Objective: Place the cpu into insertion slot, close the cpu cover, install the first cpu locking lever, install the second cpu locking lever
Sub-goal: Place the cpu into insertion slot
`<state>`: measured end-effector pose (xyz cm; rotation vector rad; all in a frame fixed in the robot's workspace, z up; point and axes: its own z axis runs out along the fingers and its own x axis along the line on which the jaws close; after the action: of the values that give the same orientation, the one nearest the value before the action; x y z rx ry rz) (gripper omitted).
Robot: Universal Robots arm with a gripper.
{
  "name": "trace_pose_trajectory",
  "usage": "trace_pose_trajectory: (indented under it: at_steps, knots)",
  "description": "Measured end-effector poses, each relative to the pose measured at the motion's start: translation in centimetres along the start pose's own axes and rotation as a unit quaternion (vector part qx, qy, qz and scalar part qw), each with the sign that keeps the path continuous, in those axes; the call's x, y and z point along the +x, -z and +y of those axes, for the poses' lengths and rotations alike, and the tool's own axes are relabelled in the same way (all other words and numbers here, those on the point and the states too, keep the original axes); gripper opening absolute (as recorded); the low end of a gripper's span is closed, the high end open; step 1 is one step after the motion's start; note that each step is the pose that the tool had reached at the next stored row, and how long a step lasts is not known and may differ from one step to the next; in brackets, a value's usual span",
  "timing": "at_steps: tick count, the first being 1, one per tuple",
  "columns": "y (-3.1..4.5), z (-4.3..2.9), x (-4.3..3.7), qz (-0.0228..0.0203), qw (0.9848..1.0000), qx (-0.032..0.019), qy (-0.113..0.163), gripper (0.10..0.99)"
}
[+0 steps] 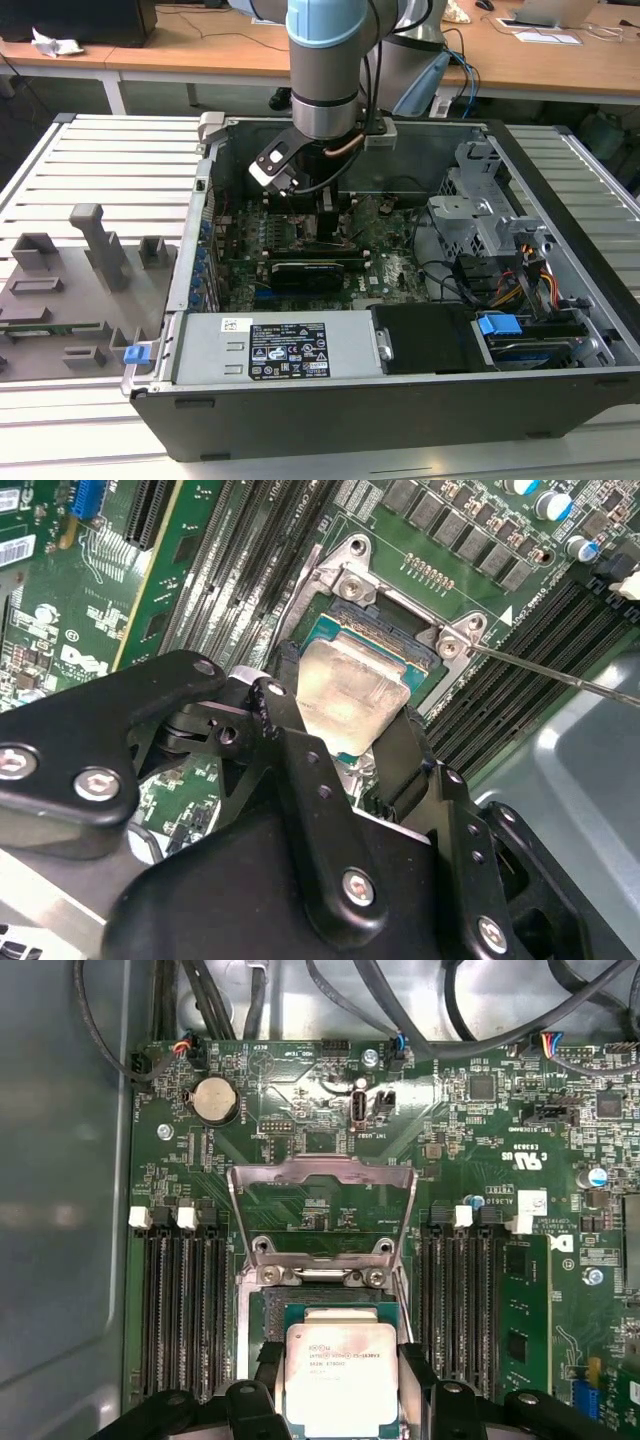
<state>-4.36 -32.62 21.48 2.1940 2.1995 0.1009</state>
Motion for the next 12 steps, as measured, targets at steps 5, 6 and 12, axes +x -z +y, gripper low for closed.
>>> trace_pose_trajectory:
  at_steps: [5, 6, 12]
  knots:
    - [-0.31, -0.04, 0.32, 0.0001, 1.0, -0.0001, 0.0, 0.541]
    - [-0.39, -0.05, 0.35, 0.0, 1.0, 0.0, 0.0, 0.541]
    - [-0.89, -0.11, 0.51, -0.0005, 1.0, -0.0002, -0.008, 0.541]
